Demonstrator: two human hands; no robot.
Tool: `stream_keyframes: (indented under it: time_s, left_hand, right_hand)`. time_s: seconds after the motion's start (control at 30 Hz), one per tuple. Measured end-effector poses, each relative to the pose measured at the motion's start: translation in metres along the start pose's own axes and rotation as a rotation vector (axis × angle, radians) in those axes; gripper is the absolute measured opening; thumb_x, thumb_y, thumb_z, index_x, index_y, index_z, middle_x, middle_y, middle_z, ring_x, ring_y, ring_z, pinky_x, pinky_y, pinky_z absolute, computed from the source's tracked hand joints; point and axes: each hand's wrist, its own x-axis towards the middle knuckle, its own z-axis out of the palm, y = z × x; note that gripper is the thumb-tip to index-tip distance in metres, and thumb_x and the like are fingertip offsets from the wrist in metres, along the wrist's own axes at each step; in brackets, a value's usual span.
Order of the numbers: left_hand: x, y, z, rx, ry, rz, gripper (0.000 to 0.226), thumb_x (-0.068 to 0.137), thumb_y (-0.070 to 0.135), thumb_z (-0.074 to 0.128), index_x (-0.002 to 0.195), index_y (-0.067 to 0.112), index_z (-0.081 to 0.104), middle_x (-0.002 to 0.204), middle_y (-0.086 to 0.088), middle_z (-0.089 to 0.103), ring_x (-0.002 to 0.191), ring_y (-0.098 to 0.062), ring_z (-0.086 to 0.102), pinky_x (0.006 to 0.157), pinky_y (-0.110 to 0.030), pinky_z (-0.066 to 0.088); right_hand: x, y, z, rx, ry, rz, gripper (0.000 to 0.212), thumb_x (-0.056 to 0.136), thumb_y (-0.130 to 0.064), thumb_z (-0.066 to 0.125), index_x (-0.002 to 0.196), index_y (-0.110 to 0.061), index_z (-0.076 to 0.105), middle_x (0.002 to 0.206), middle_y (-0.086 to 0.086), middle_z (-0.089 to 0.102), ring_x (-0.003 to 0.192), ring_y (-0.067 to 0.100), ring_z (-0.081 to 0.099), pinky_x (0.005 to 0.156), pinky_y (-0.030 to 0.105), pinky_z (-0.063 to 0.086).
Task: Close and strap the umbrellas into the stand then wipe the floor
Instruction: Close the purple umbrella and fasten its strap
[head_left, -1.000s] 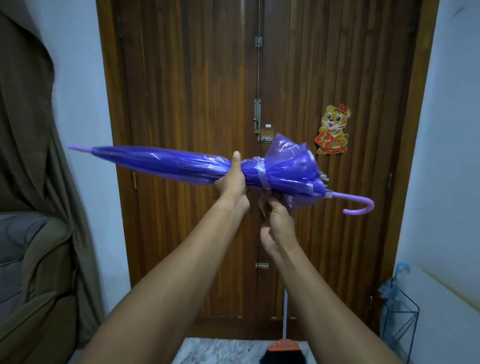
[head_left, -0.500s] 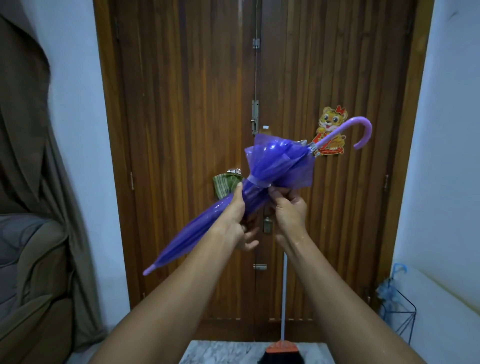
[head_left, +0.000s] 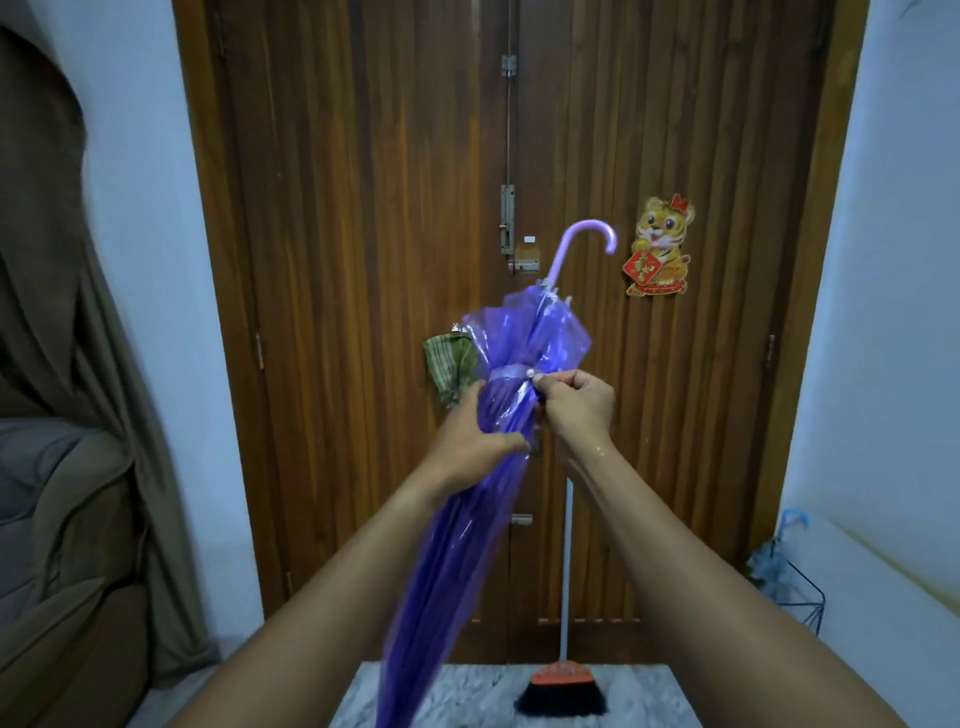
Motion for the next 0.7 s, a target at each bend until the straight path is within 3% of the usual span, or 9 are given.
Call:
stream_keyframes:
  time_s: [0.07, 0.2, 0.3, 0.4, 0.47, 0.53, 0.6, 0.7]
  left_hand:
    - [0.003, -0.004, 0.009, -0.239, -0.16, -0.037, 0.049, 0.071, 0.003, 0.077, 0.107, 0.028, 0.054, 0.1, 0.005, 0.062, 0.09, -0.004, 0.064, 0.078, -0.019, 0.051]
    - [0.014, -0.029, 0.015, -0.426, -0.146, -0.166, 0.072, 0.054, 0.003, 0.077, 0.116, 0.022, 0.046, 0.108, -0.01, 0.064, 0.093, -0.022, 0.068, 0.081, -0.042, 0.061]
    - [0.016, -0.033, 0.018, -0.406, -0.014, -0.184, 0.065, 0.059, 0.0, 0.07, 0.118, 0.018, 0.05, 0.105, -0.013, 0.067, 0.082, -0.022, 0.069, 0.066, -0.034, 0.059]
    - [0.022, -0.035, 0.018, -0.415, 0.119, -0.218, 0.055, 0.066, -0.006, 0.065, 0.116, 0.013, 0.052, 0.104, -0.015, 0.067, 0.087, -0.03, 0.069, 0.067, -0.034, 0.057]
    - [0.028, -0.037, 0.016, -0.533, 0.144, -0.223, 0.05, 0.066, -0.01, 0.058, 0.113, 0.004, 0.054, 0.085, -0.015, 0.066, 0.07, -0.031, 0.068, 0.059, -0.035, 0.058]
    - [0.035, -0.035, 0.014, -0.61, 0.171, -0.223, 0.035, 0.066, -0.015, 0.049, 0.098, -0.002, 0.057, 0.067, -0.01, 0.056, 0.052, -0.024, 0.057, 0.05, -0.03, 0.051]
    - [0.036, -0.028, 0.012, -0.69, 0.151, -0.227, 0.028, 0.063, -0.019, 0.042, 0.081, 0.0, 0.053, 0.062, -0.009, 0.048, 0.045, -0.021, 0.048, 0.046, -0.027, 0.045]
    - [0.032, -0.024, 0.009, -0.914, 0.011, -0.232, 0.029, 0.052, -0.011, 0.038, 0.075, 0.005, 0.046, 0.059, -0.006, 0.044, 0.041, -0.018, 0.041, 0.048, -0.026, 0.04]
  right_hand:
    - [-0.005, 0.002, 0.006, -0.047, -0.075, 0.018, 0.029, 0.081, -0.007, 0.078, 0.057, -0.014, 0.061, 0.059, 0.009, 0.064, 0.051, 0.019, 0.055, 0.057, 0.033, 0.048]
    - [-0.009, -0.005, 0.002, -0.119, -0.336, 0.022, 0.022, 0.086, -0.008, 0.077, 0.068, -0.01, 0.064, 0.067, 0.008, 0.066, 0.058, 0.015, 0.058, 0.055, 0.027, 0.051]
    - [-0.009, -0.014, -0.005, -0.23, -0.447, -0.011, 0.021, 0.085, -0.016, 0.08, 0.069, -0.012, 0.067, 0.068, 0.002, 0.068, 0.061, 0.01, 0.063, 0.054, 0.023, 0.052]
    - [-0.007, -0.018, -0.01, -0.343, -0.463, -0.088, 0.019, 0.084, -0.021, 0.082, 0.073, -0.01, 0.071, 0.072, 0.007, 0.069, 0.07, 0.016, 0.066, 0.063, 0.032, 0.057]
    - [-0.009, -0.019, -0.013, -0.399, -0.444, -0.133, 0.02, 0.084, -0.024, 0.081, 0.075, -0.008, 0.074, 0.07, 0.007, 0.069, 0.066, 0.016, 0.063, 0.064, 0.035, 0.055]
    - [-0.01, -0.019, -0.014, -0.384, -0.43, -0.128, 0.023, 0.085, -0.025, 0.08, 0.079, -0.004, 0.075, 0.068, 0.006, 0.068, 0.061, 0.014, 0.059, 0.057, 0.029, 0.051]
    - [-0.009, -0.018, -0.016, -0.366, -0.404, -0.086, 0.022, 0.087, -0.026, 0.079, 0.081, -0.005, 0.075, 0.073, 0.003, 0.07, 0.061, 0.009, 0.058, 0.048, 0.019, 0.046]
    - [-0.006, -0.017, -0.015, -0.337, -0.398, -0.035, 0.021, 0.087, -0.025, 0.078, 0.086, -0.004, 0.075, 0.071, -0.003, 0.069, 0.053, 0.0, 0.057, 0.041, 0.012, 0.041]
